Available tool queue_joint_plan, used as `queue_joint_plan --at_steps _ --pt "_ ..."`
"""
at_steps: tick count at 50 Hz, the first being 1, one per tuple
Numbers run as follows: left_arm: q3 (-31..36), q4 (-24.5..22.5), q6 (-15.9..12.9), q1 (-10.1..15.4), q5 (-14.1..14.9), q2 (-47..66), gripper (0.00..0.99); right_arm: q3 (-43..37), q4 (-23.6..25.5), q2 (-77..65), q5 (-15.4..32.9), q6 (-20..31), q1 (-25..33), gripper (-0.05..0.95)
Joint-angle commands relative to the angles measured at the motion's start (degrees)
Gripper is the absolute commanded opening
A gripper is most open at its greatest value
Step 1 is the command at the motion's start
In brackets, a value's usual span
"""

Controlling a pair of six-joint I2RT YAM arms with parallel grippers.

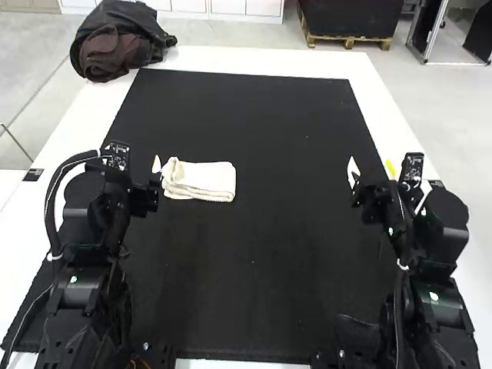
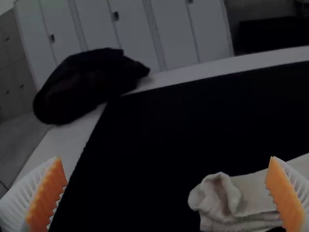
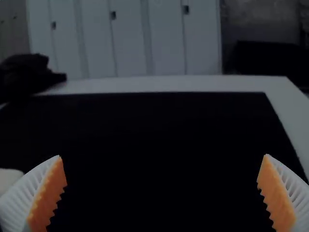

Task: Fold the towel.

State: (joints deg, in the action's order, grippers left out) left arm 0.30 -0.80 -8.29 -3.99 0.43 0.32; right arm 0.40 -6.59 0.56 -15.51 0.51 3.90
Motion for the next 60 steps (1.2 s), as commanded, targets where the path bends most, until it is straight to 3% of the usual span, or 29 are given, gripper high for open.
queue_joint_plan --at_steps 1,5,9,14,26,28,31,33,36,60 --pt "-0.2 -0.3 0.1 0.9 0.2 -0.6 0.967 -0.3 3.3 -0.3 0.0 1.3 0.8 0.91" --pt "-0.3 -0.3 0.3 1.4 0.0 -0.5 0.967 -0.3 5.1 -0.3 3.2 1.9 0.8 0.91" --pt "-0.2 -0.2 0.3 2.1 -0.3 -0.5 0.967 -0.3 4.8 -0.3 14.8 1.2 0.8 0.91" --pt "-0.3 -0.3 0.6 2.3 -1.7 -0.5 0.967 -0.4 5.4 -0.4 16.9 1.2 0.8 0.91" --pt "-0.3 -0.1 0.8 2.3 -1.7 -0.5 0.967 -0.4 5.7 -0.3 15.4 1.7 0.8 0.91" --pt "-0.2 -0.9 3.7 2.3 -1.8 -0.6 0.969 -0.4 5.8 -0.3 15.4 1.7 0.8 0.91" --pt "-0.2 -2.3 12.5 2.1 -4.5 -0.6 0.967 -0.4 5.7 -0.3 15.5 1.8 0.8 0.91" --pt "-0.2 -2.4 14.8 2.1 -5.5 -0.5 0.967 -0.4 5.7 -0.3 15.5 1.9 0.8 0.91" --pt "-0.3 0.5 15.1 2.0 -5.7 -0.6 0.967 -0.3 5.9 -0.4 15.4 2.2 0.8 0.91" --pt "-0.3 0.4 15.5 1.8 -5.7 -0.5 0.967 -0.3 6.1 -0.4 14.8 2.4 0.8 0.91"
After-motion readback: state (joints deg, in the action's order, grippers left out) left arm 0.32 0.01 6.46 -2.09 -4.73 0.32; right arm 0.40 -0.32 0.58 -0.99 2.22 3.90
